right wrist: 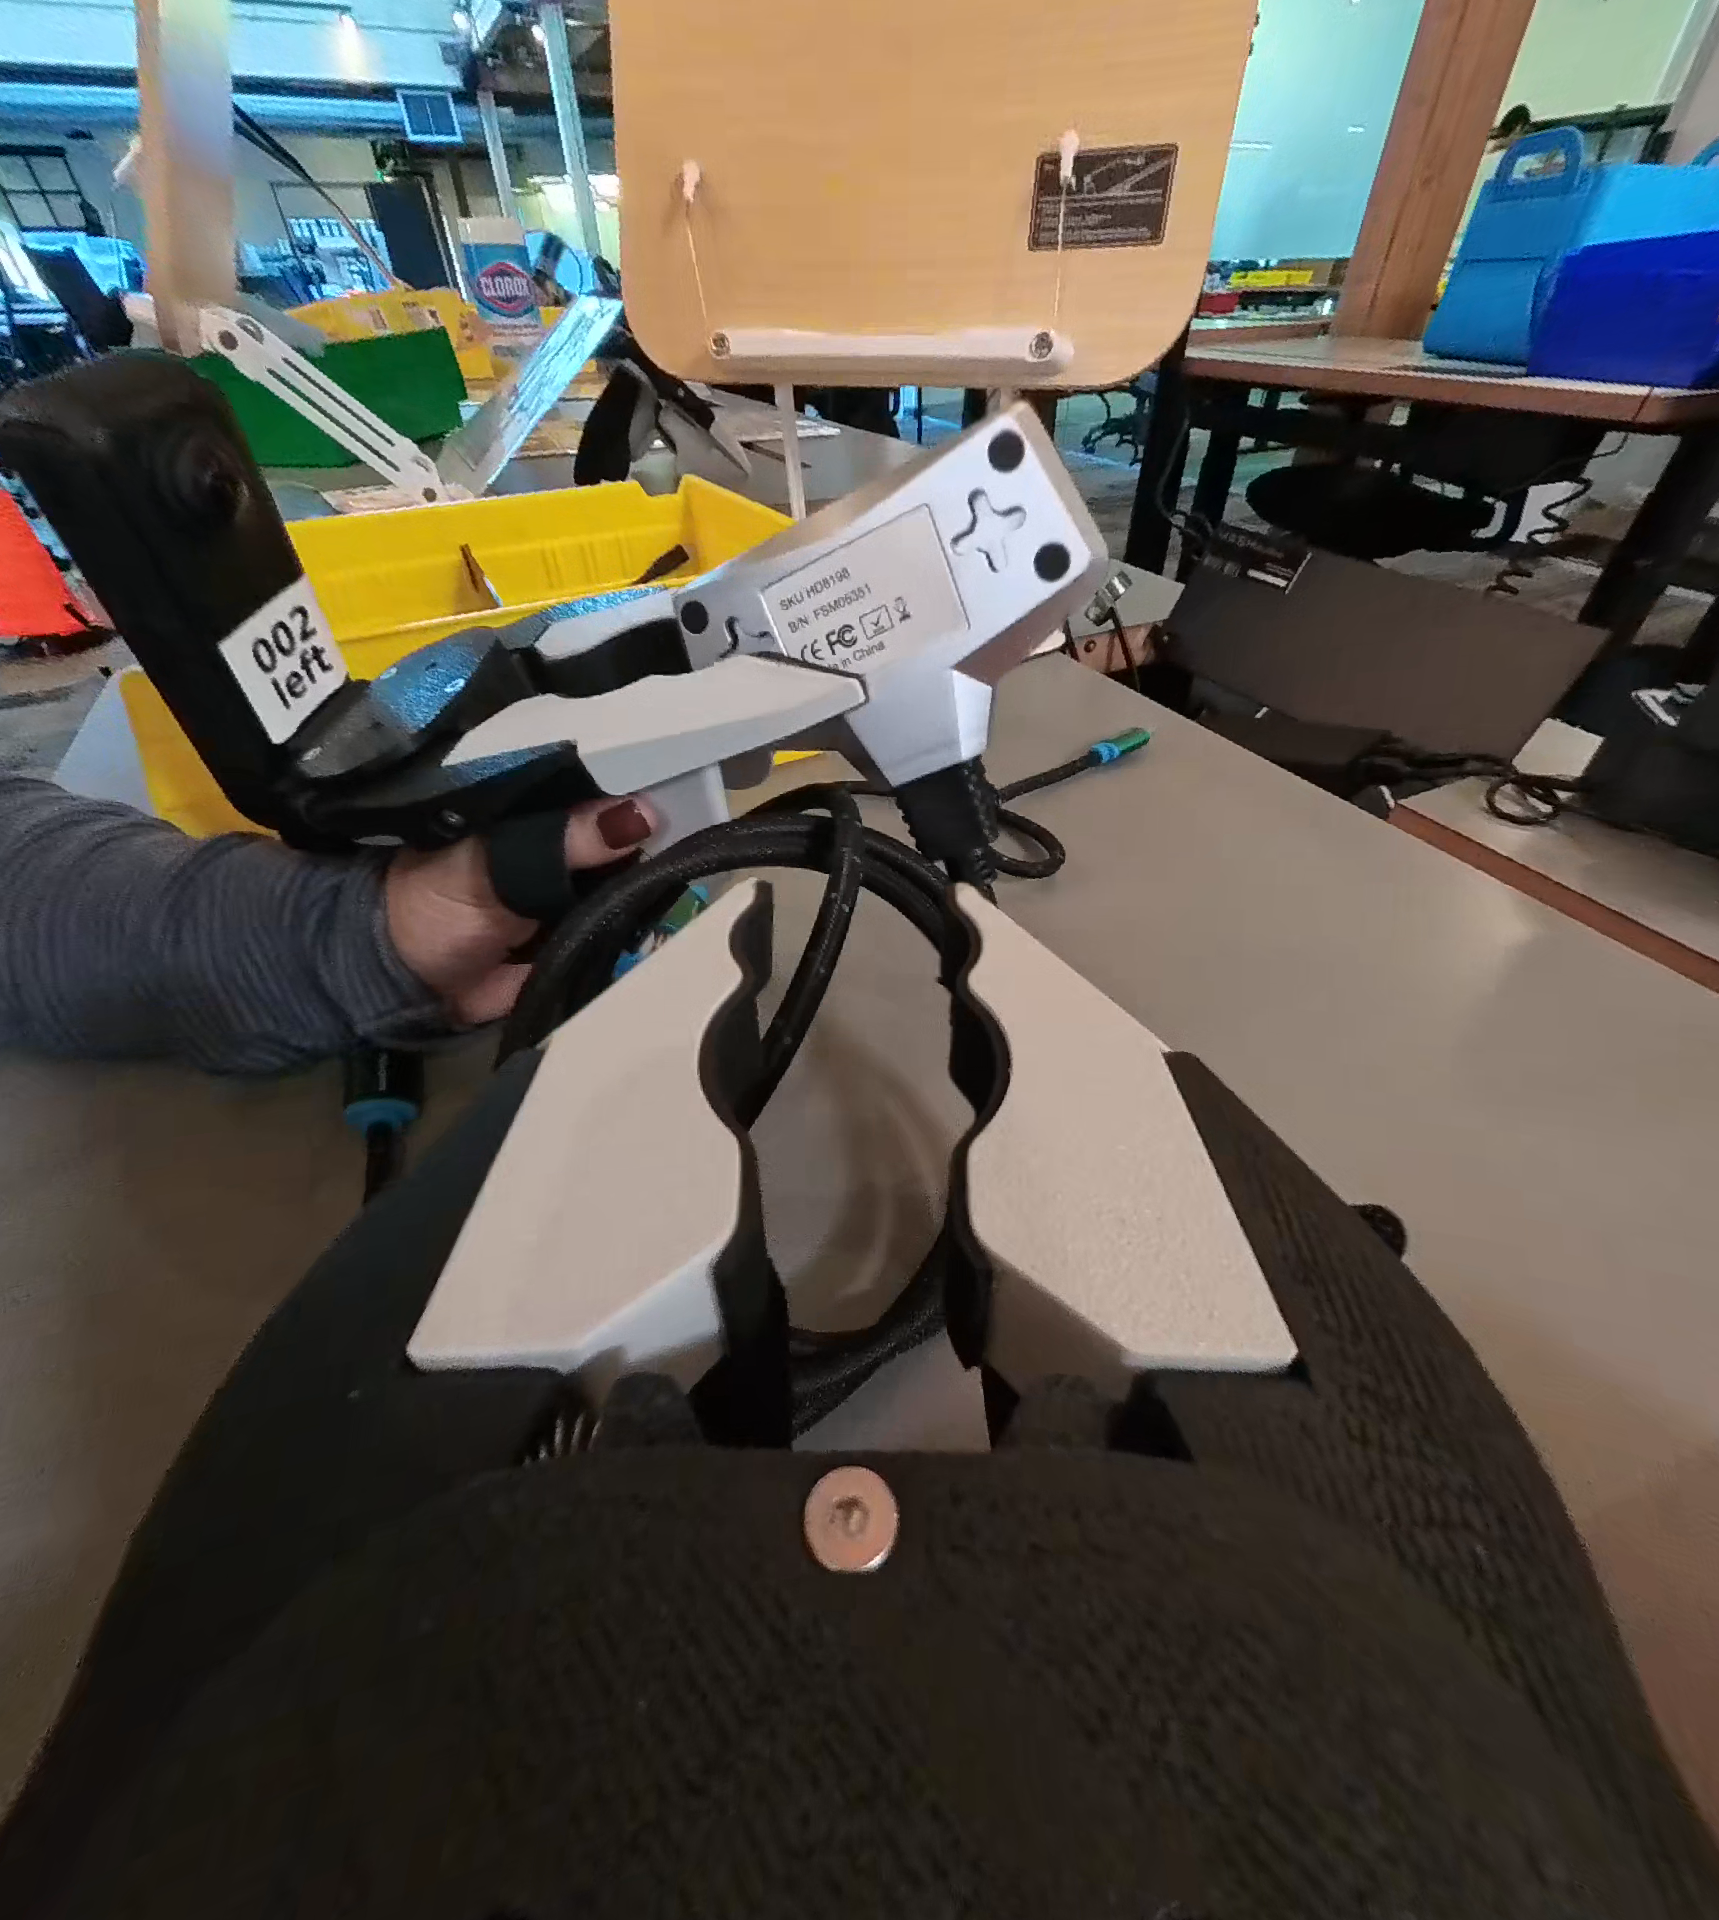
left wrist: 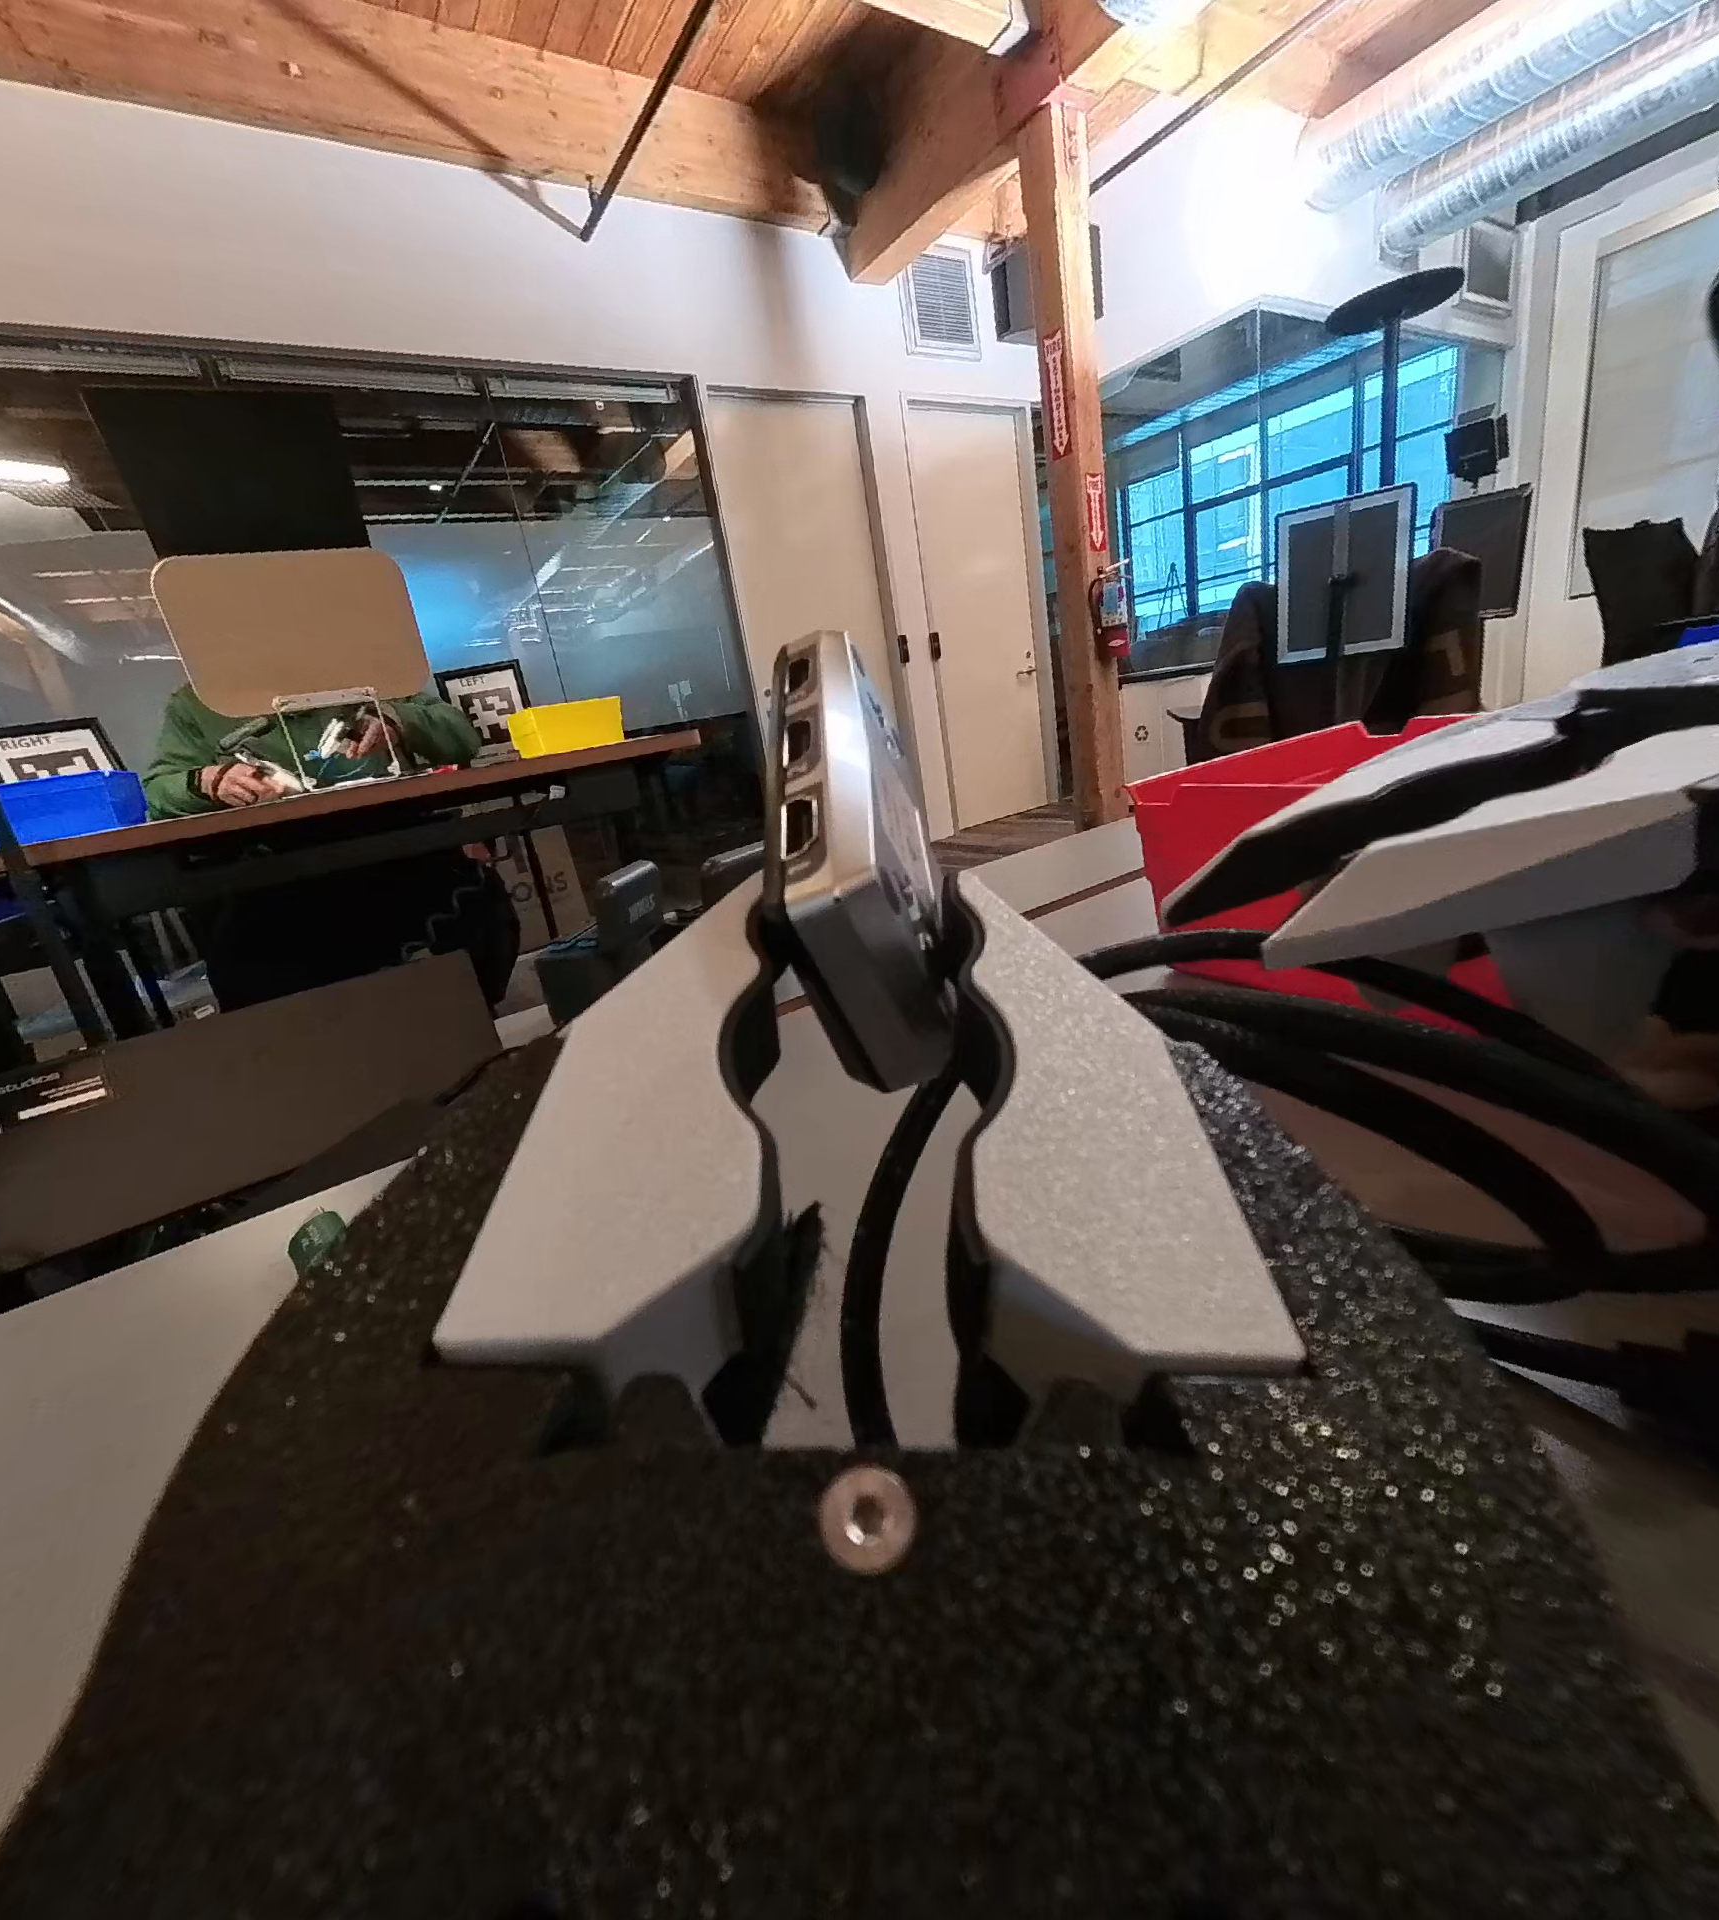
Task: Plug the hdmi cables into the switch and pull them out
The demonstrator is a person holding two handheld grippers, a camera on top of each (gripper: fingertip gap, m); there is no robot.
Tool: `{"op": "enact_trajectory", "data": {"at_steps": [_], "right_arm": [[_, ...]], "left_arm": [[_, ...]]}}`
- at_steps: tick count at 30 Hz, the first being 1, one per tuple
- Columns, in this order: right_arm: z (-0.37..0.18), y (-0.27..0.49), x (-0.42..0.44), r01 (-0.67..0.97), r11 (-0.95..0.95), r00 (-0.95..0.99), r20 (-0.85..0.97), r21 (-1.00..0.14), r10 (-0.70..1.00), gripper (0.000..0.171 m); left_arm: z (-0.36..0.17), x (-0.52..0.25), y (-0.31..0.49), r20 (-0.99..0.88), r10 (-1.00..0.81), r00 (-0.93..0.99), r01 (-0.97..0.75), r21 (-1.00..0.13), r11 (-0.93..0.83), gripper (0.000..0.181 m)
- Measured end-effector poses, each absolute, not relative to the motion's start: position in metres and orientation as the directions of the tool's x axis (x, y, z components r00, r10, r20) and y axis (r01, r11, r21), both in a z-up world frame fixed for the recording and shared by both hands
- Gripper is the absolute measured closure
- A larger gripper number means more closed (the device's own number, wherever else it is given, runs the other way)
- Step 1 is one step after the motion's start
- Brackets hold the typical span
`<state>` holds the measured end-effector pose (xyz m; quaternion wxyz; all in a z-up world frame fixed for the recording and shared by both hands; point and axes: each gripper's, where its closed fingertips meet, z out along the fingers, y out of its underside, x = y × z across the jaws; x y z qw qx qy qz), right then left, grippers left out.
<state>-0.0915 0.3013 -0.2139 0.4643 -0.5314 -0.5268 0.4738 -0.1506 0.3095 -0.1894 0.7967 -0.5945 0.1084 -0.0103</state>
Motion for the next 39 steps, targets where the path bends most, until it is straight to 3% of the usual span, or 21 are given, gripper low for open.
{"op": "enact_trajectory", "data": {"at_steps": [4, 7, 10, 19, 30, 39], "right_arm": [[-0.226, 0.305, -0.092, 0.2, 0.035, 0.032, 0.042, -0.979, 0.999, 0.147], [-0.231, 0.304, -0.093, 0.228, 0.071, 0.029, 0.079, -0.971, 0.996, 0.164], [-0.231, 0.309, -0.093, 0.243, 0.171, 0.075, 0.194, -0.955, 0.978, 0.166], [-0.171, 0.319, -0.073, 0.034, 0.521, 0.369, 0.496, -0.853, 0.786, 0.167], [-0.126, 0.321, -0.037, 0.007, 0.707, 0.663, 0.533, -0.707, 0.525, 0.165], [-0.106, 0.305, -0.029, -0.066, 0.738, 0.666, 0.521, -0.671, 0.534, 0.164]], "left_arm": [[-0.189, -0.151, 0.309, -0.163, -0.145, 0.976, -0.114, -0.949, 0.293, 0.154], [-0.19, -0.152, 0.31, -0.153, -0.146, 0.977, -0.107, -0.952, 0.287, 0.155], [-0.19, -0.155, 0.31, -0.136, -0.137, 0.981, -0.091, -0.953, 0.288, 0.155], [-0.185, -0.192, 0.305, 0.07, -0.068, 0.995, 0.088, -0.946, 0.311, 0.157], [-0.191, -0.202, 0.309, 0.143, -0.062, 0.988, 0.155, -0.945, 0.289, 0.157], [-0.194, -0.204, 0.312, 0.163, -0.059, 0.985, 0.173, -0.947, 0.27, 0.158]]}}
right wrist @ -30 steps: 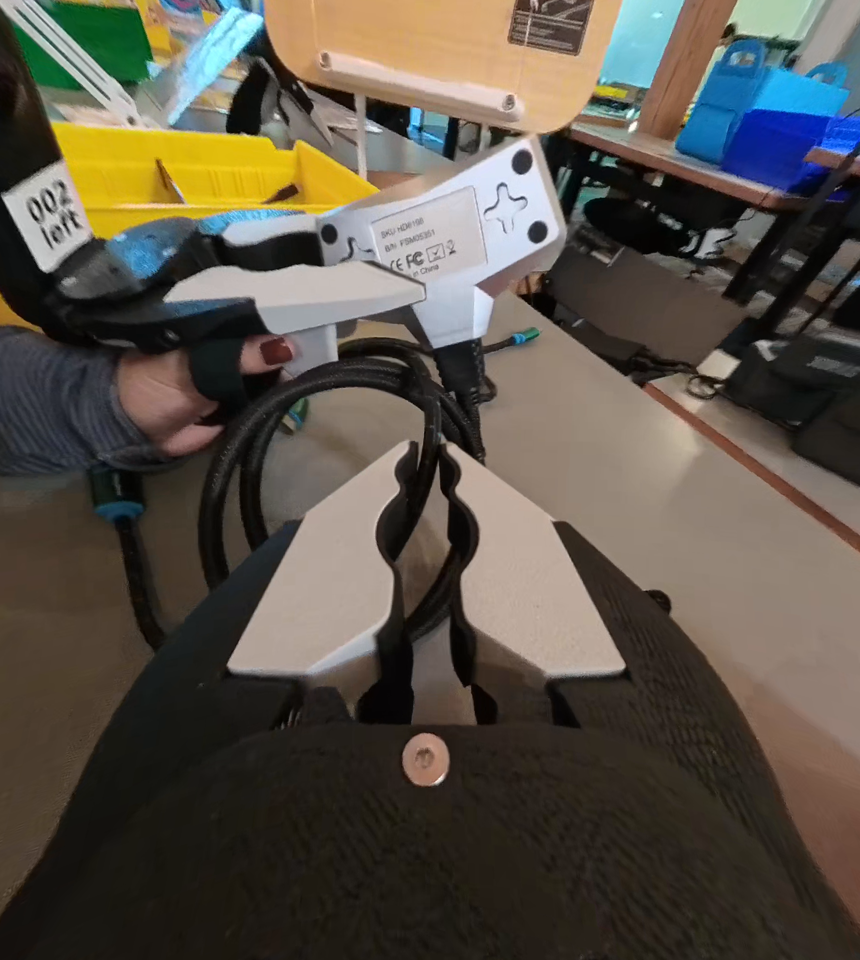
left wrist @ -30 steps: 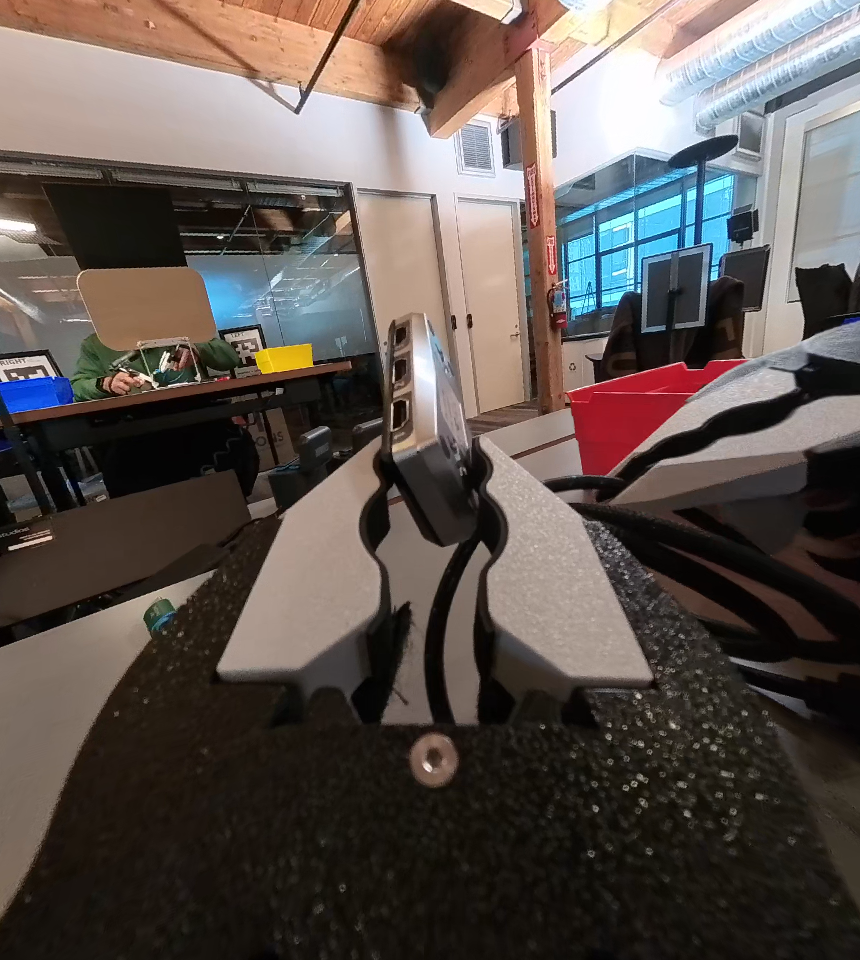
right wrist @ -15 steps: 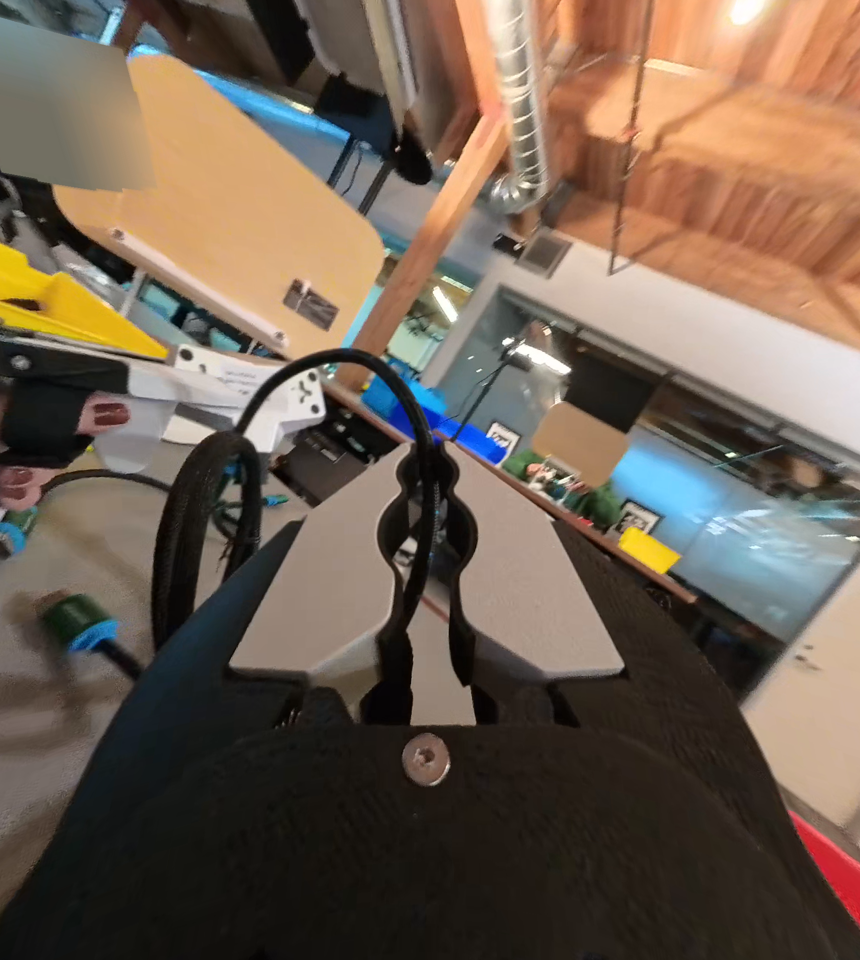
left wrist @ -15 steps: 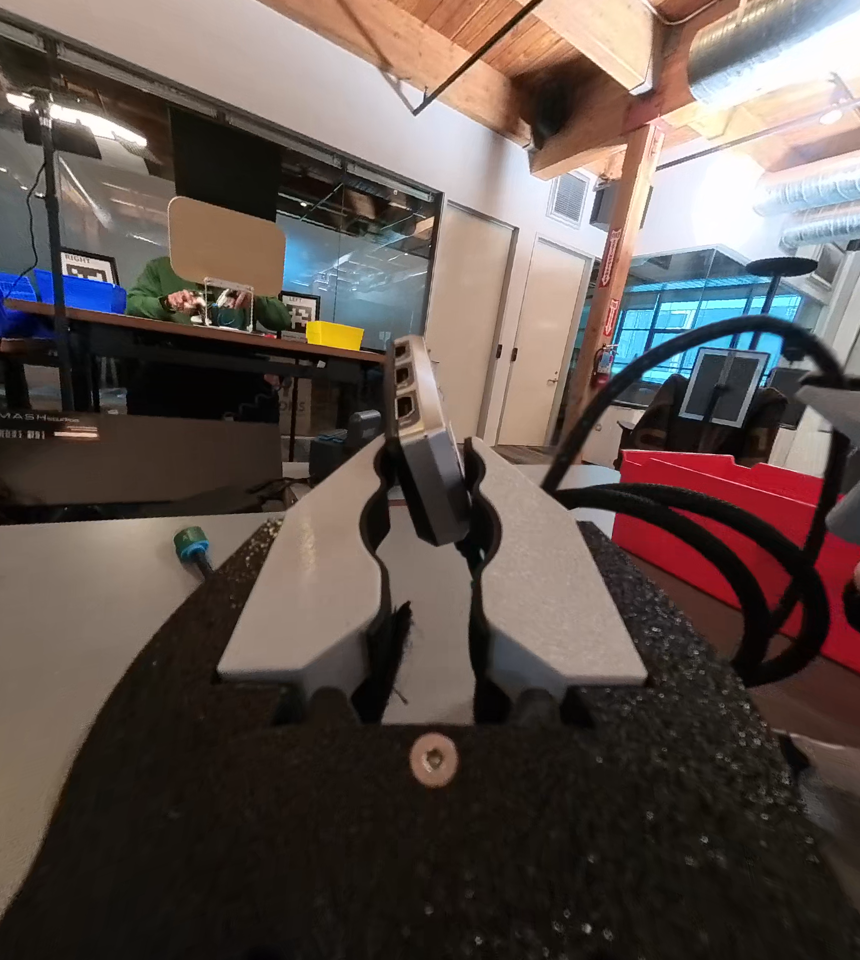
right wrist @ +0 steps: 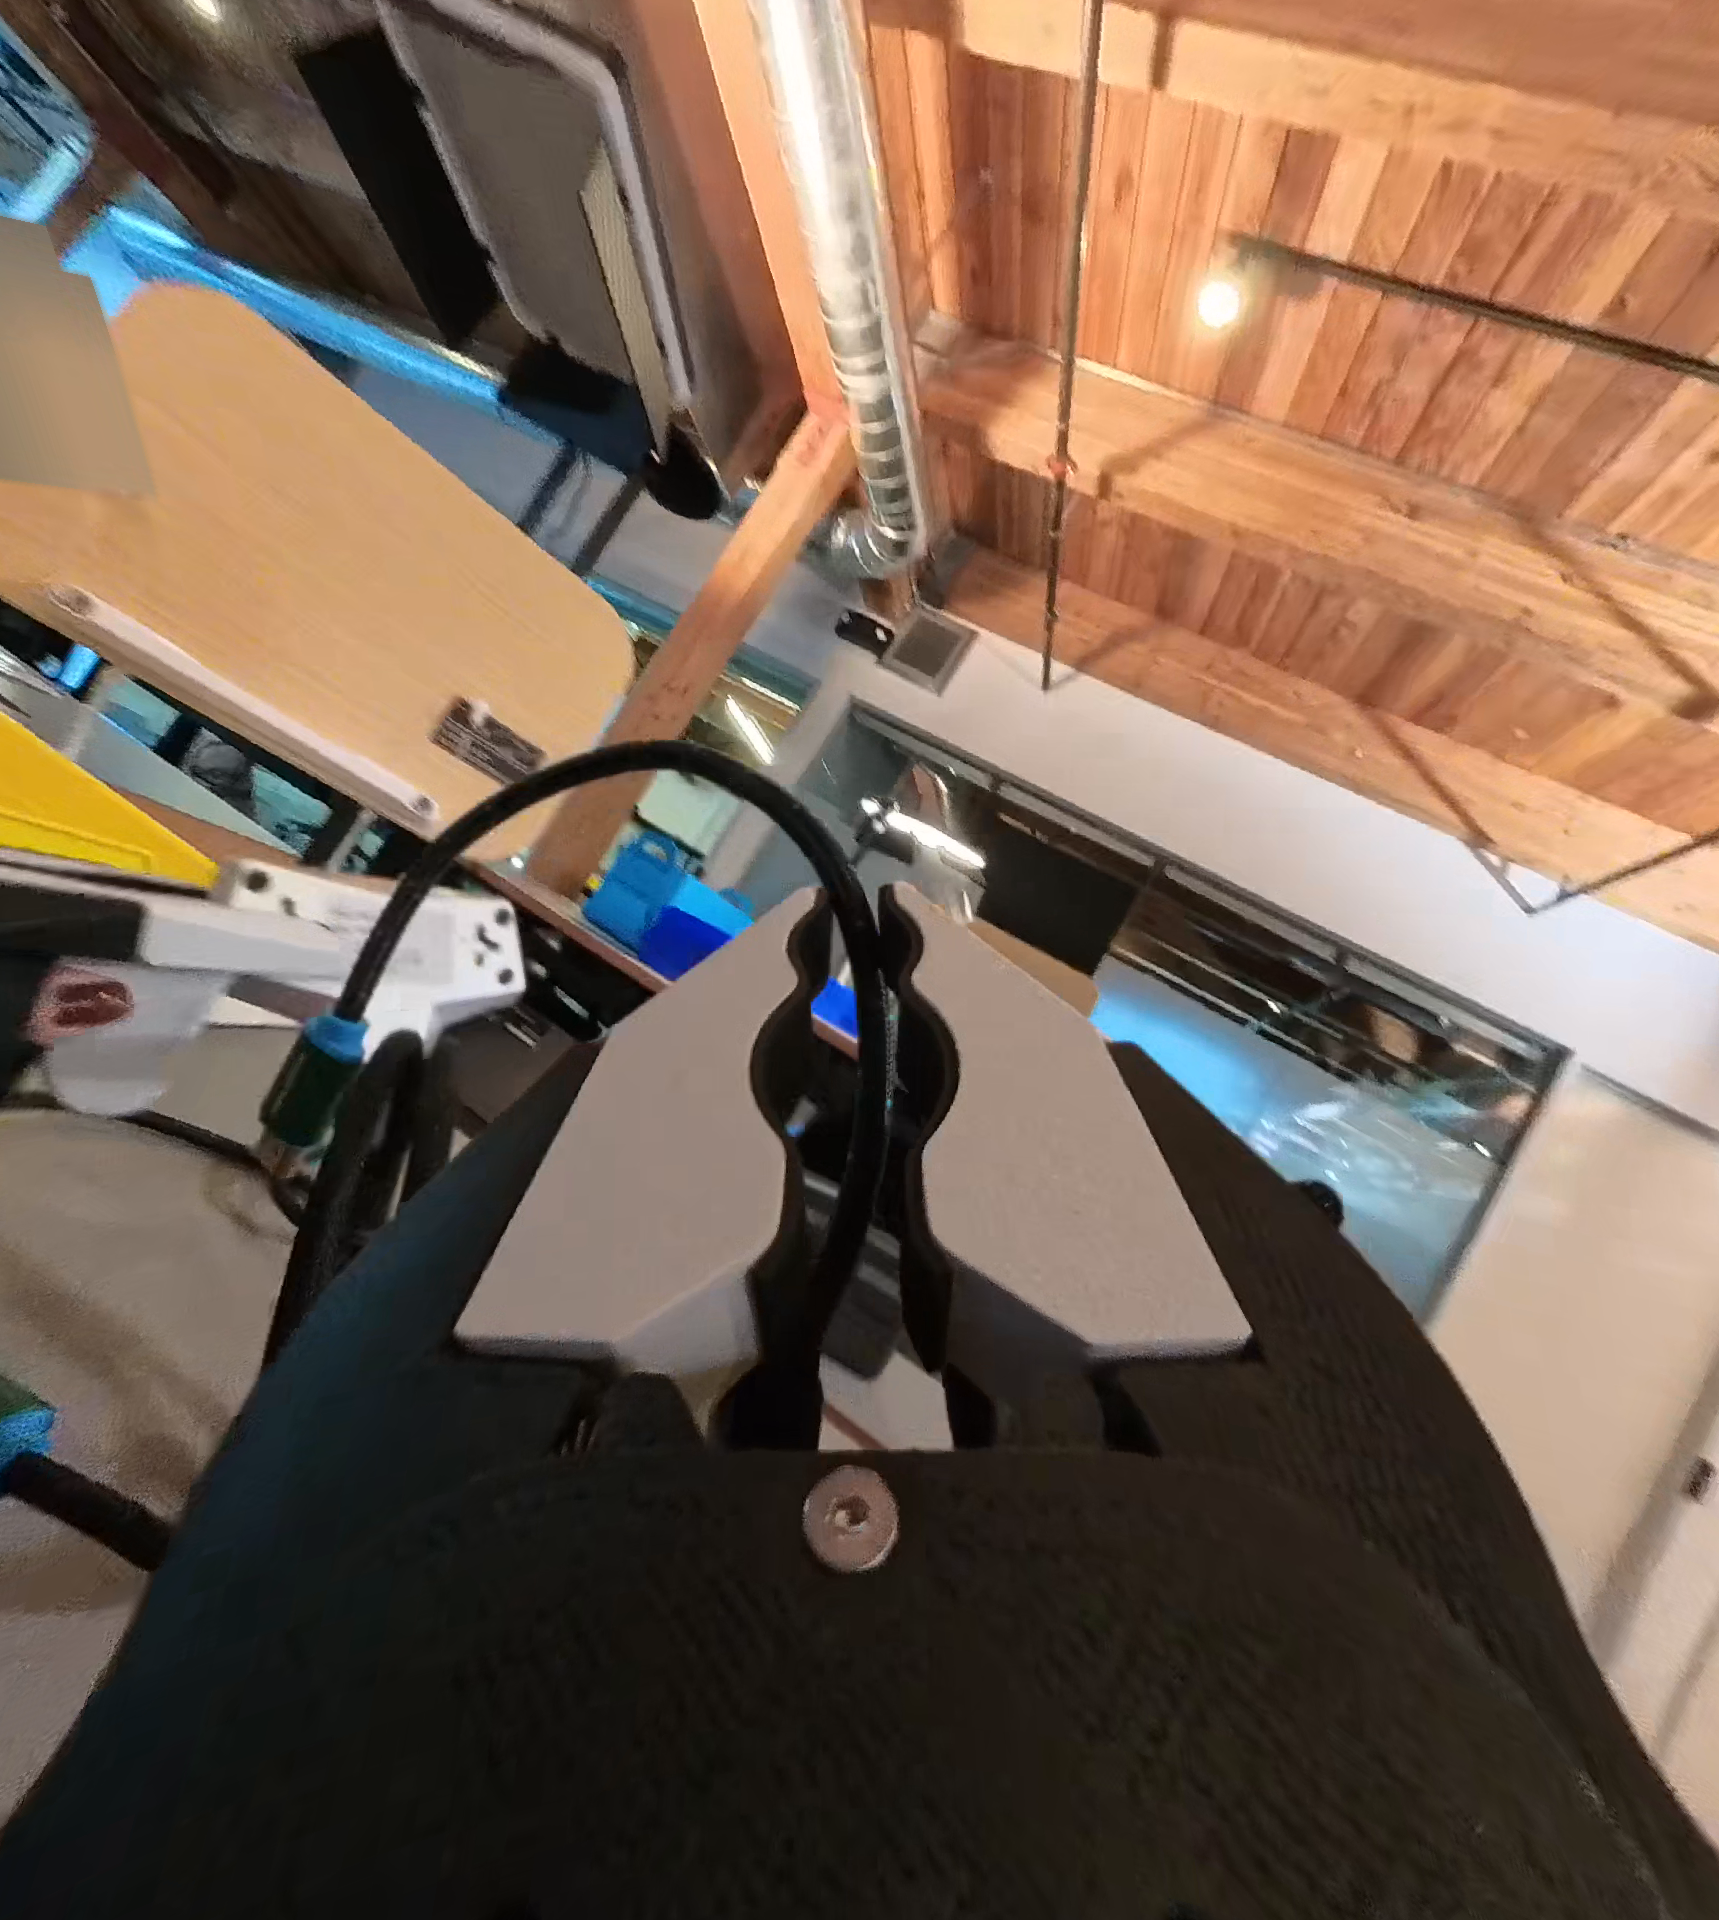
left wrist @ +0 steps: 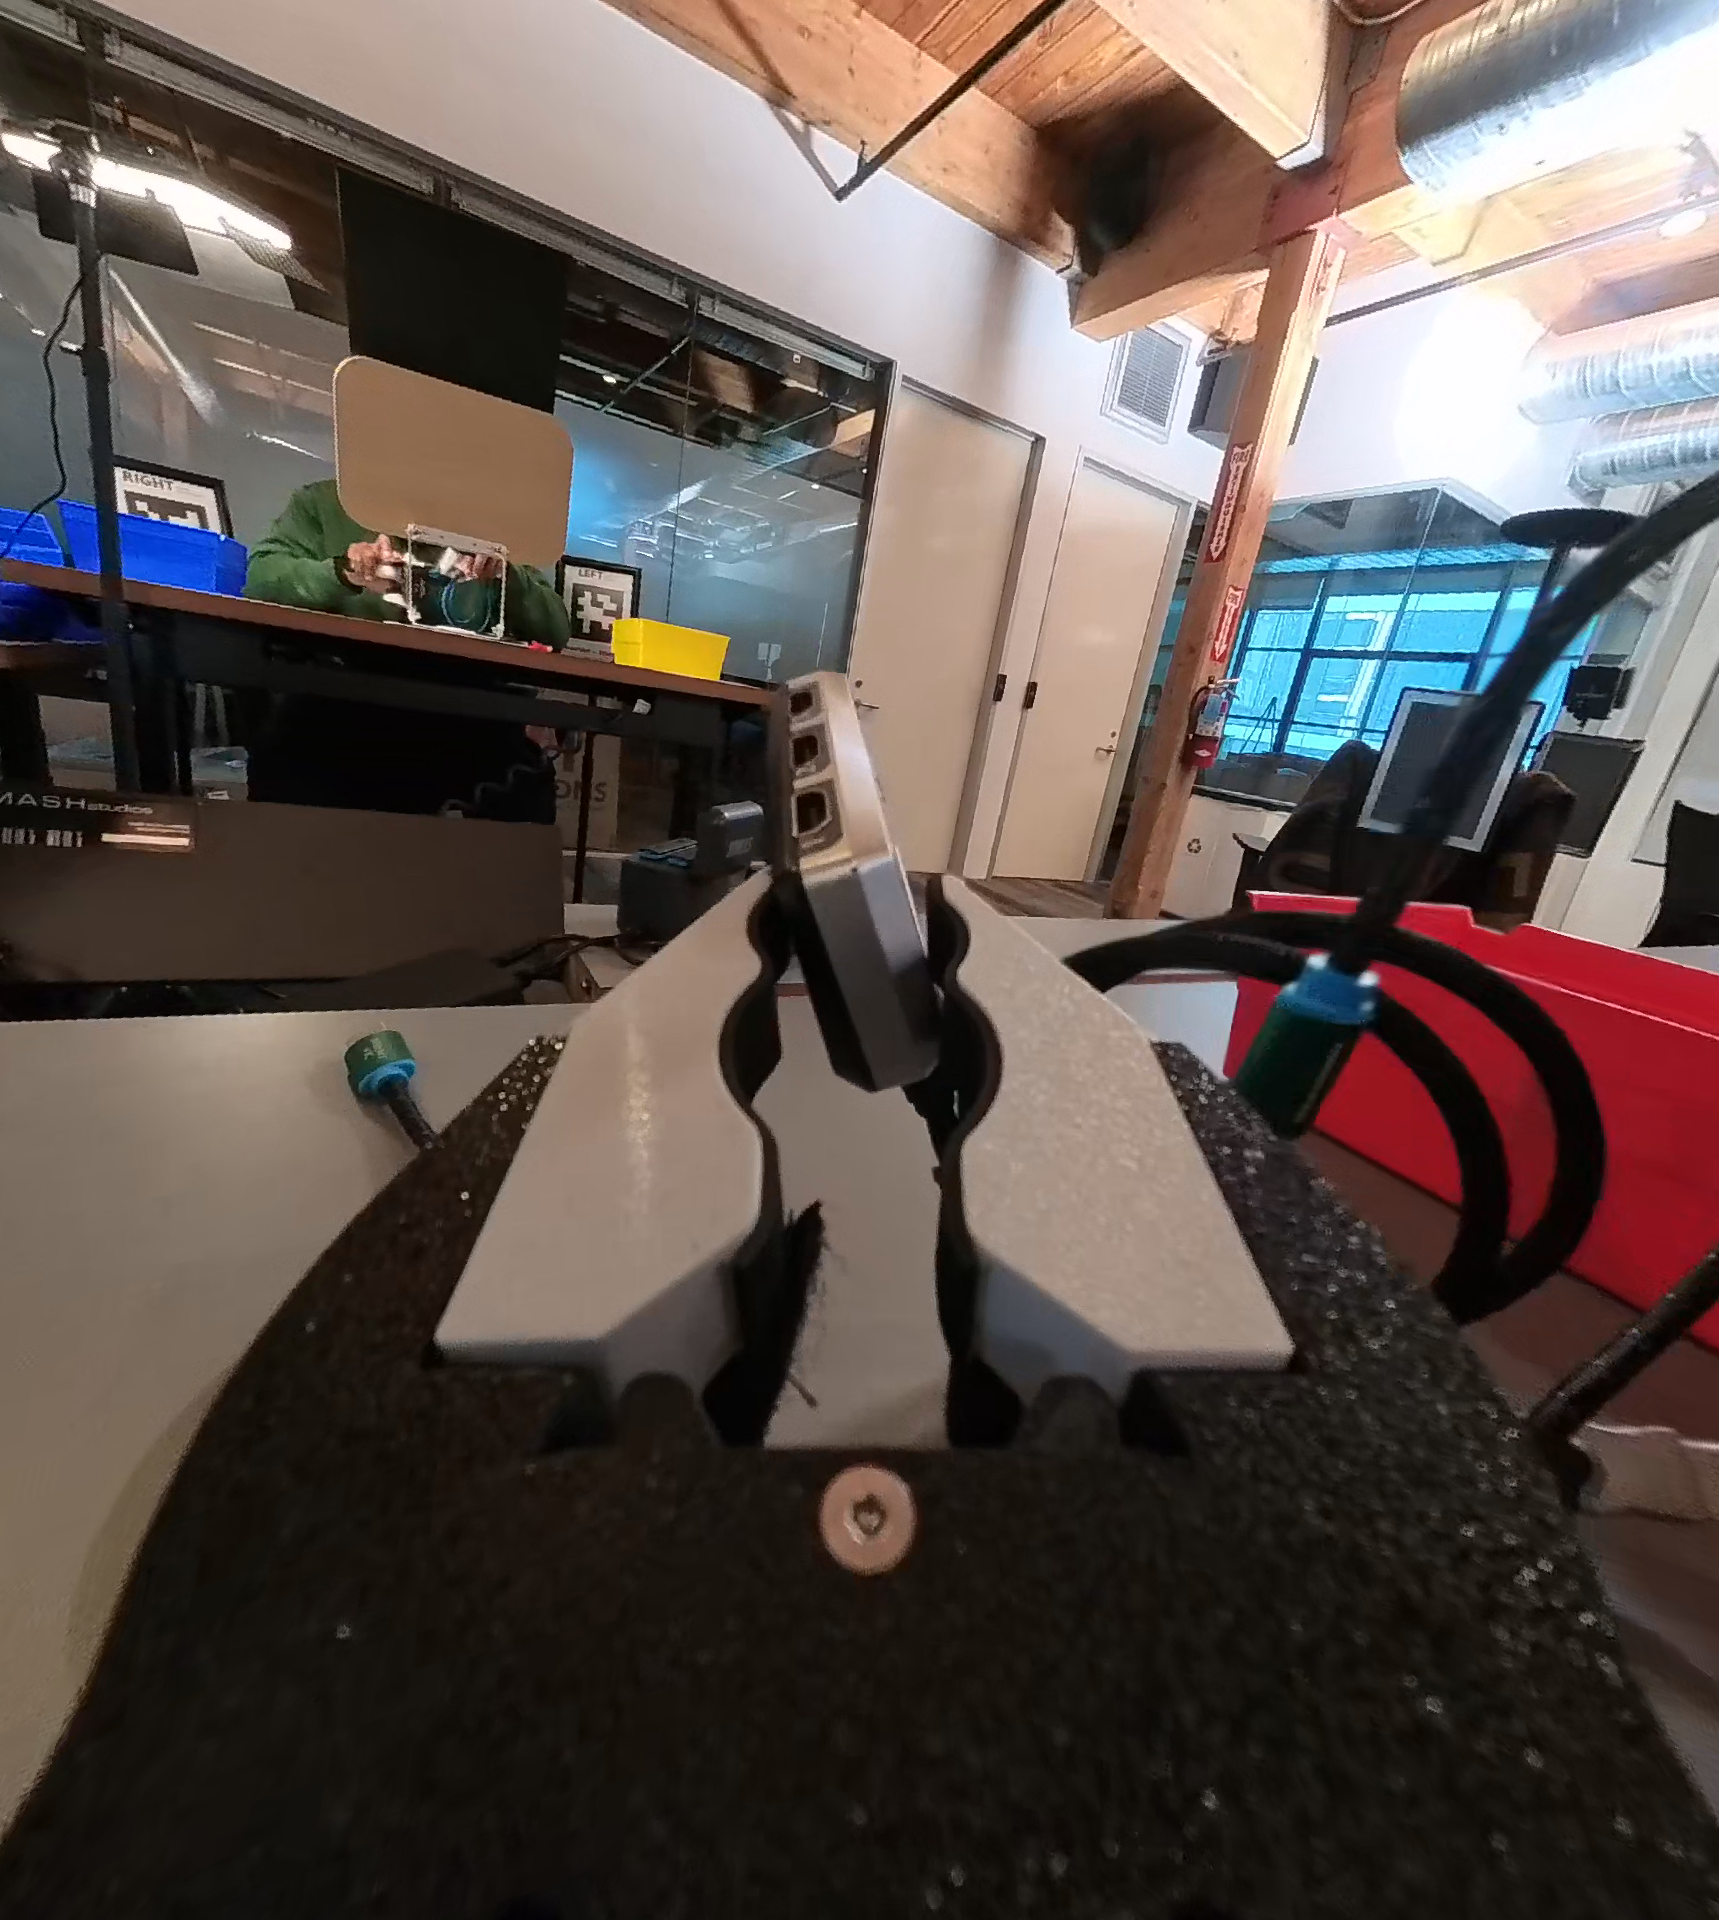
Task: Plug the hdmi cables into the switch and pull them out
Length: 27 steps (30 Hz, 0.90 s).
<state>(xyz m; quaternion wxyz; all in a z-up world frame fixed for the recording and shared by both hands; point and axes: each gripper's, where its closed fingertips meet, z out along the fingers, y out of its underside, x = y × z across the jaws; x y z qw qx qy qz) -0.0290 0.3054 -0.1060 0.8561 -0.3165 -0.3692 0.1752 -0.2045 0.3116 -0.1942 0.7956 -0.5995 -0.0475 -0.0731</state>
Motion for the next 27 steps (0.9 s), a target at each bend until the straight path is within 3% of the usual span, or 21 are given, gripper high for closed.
{"op": "enact_trajectory", "data": {"at_steps": [5, 14, 22, 27], "right_arm": [[-0.095, 0.281, -0.031, -0.177, 0.742, 0.62, 0.512, -0.647, 0.594, 0.165], [-0.089, 0.315, -0.008, -0.079, 0.722, 0.769, 0.418, -0.688, 0.483, 0.164], [-0.056, 0.319, 0.036, -0.264, 0.665, 0.821, 0.199, -0.699, 0.536, 0.164], [-0.059, 0.337, 0.047, 0.011, 0.718, 0.911, 0.302, -0.696, 0.279, 0.164]], "left_arm": [[-0.194, -0.202, 0.312, 0.148, -0.066, 0.987, 0.16, -0.951, 0.265, 0.159], [-0.194, -0.201, 0.313, 0.145, -0.064, 0.987, 0.157, -0.952, 0.264, 0.159], [-0.195, -0.2, 0.314, 0.139, -0.064, 0.988, 0.151, -0.954, 0.26, 0.159], [-0.193, -0.198, 0.313, 0.114, -0.058, 0.992, 0.126, -0.955, 0.267, 0.158]]}}
